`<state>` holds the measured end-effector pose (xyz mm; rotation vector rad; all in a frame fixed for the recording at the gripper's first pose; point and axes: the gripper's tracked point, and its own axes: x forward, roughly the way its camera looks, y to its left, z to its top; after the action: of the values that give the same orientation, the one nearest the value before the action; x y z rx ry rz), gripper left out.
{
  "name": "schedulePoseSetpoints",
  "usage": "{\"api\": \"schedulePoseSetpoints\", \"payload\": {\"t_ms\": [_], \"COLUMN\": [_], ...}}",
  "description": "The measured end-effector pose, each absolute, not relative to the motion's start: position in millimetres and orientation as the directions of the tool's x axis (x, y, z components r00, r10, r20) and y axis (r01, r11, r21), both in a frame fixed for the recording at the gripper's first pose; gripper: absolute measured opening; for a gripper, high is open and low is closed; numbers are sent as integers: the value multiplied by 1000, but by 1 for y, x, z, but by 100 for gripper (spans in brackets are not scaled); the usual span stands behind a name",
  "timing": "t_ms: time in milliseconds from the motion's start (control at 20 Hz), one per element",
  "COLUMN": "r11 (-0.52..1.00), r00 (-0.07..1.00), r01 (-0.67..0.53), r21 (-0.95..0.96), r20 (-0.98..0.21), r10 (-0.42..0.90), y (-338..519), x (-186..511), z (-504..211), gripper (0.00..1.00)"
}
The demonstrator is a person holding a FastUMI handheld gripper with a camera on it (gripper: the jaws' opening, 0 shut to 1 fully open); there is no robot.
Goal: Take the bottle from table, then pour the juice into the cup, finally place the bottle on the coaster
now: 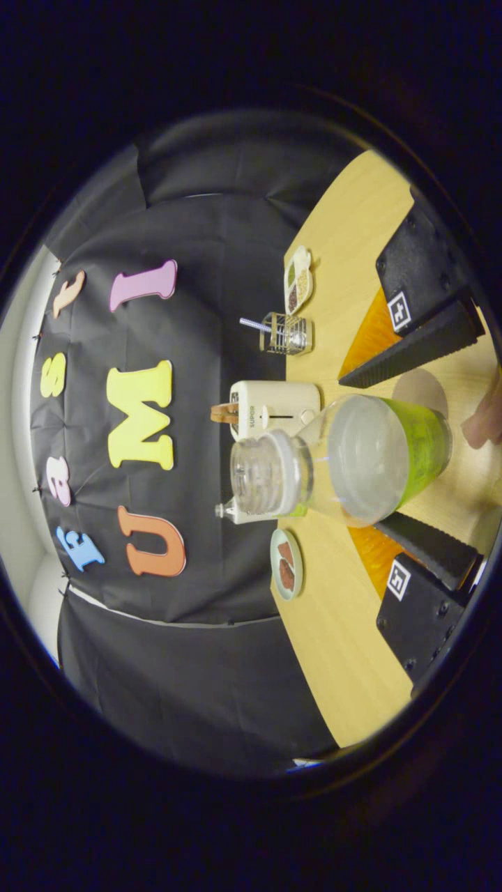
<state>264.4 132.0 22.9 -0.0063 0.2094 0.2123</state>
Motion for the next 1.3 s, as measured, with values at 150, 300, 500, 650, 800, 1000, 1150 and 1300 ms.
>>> {"api": "schedulePoseSetpoints", "payload": {"t_ms": [150,300,500,650,800,1000,1150,1300], "r11": [977,979,984,984,982,986,988,994], "r00": [959,963,959,957,955,963,968,983], "r01": [-214,-202,-180,-179,-191,-169,-153,-102], "r21": [17,-12,-5,10,7,2,-8,-46], "r20": [-188,-184,-225,-232,-231,-213,-201,-158], "r10": [213,196,175,176,187,165,148,94], "y": [133,128,127,129,131,126,122,112], "x": [256,252,259,262,263,267,274,286], "z": [35,41,29,27,26,28,31,41], "gripper": [100,100,100,100,100,98,85,81]}}
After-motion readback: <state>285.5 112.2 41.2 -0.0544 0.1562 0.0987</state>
